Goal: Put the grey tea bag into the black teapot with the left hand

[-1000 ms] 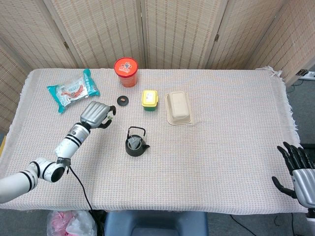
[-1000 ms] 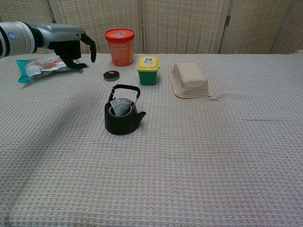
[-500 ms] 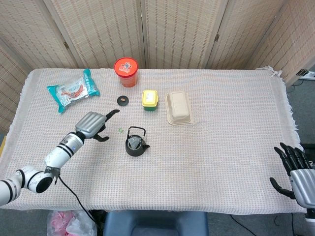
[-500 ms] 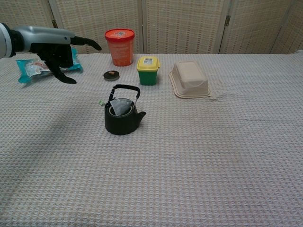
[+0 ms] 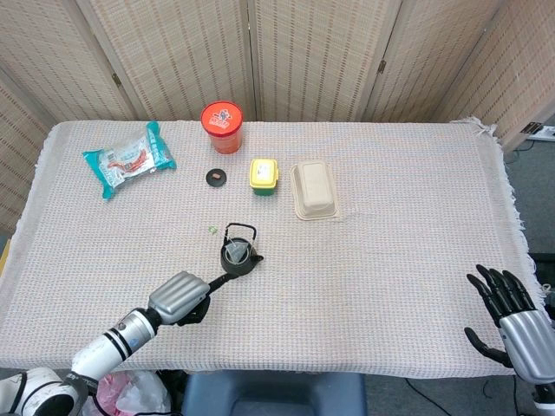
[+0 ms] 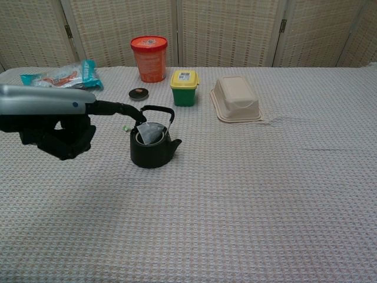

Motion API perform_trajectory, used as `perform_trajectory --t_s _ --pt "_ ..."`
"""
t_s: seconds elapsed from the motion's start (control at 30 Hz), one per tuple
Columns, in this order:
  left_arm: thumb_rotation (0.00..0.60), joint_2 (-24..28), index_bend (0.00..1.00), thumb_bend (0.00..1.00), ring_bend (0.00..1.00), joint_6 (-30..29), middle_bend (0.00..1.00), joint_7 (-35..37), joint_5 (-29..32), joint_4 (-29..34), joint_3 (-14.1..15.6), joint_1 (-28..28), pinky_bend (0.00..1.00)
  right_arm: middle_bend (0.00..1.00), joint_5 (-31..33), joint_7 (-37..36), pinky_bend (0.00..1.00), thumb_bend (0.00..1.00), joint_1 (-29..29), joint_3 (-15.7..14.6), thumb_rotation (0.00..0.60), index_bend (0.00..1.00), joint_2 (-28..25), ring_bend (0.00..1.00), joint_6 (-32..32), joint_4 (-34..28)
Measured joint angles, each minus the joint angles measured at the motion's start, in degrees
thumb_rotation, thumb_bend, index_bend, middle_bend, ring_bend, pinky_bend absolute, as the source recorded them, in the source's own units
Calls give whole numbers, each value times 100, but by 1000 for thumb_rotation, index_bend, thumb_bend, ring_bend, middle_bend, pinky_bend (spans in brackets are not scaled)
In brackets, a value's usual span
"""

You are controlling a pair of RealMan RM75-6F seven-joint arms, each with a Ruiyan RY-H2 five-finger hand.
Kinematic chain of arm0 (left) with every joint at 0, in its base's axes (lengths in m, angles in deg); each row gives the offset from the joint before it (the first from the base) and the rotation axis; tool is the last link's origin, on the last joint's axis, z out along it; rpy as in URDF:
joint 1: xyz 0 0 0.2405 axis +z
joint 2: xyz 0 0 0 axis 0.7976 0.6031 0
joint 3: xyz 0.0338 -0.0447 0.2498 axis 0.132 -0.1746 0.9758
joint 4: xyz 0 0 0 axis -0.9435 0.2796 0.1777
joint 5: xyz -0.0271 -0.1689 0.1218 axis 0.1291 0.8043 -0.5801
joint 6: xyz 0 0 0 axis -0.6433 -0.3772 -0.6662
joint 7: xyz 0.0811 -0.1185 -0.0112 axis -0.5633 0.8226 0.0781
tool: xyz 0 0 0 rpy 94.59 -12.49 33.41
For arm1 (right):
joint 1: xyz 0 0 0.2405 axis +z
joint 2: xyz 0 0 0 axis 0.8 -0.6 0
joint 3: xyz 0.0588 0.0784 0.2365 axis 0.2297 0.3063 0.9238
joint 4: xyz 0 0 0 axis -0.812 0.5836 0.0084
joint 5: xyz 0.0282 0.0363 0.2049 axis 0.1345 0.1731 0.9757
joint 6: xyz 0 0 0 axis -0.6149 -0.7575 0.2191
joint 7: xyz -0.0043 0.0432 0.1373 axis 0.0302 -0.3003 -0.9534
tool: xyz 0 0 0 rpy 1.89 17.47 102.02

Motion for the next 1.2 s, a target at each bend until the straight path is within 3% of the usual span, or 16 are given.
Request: perform_trajectory --t_s 0.4,0.7,1.2 --pt "600 -1045 0 1000 1000 139 1000 -1117 2225 -744 -214 -934 1000 0 40 -93 0 237 -60 -2 600 0 14 0 100 101" --pt "600 -1288 1 1000 1000 316 1000 -1466 3349 -1342 -226 -1629 1000 0 160 -87 0 238 -23 44 600 0 -1 0 18 56" --pt "600 -1214 16 1000 1000 492 1000 -1202 3323 -1711 20 -1749 1000 0 212 -22 0 238 -3 57 600 0 8 0 -46 18"
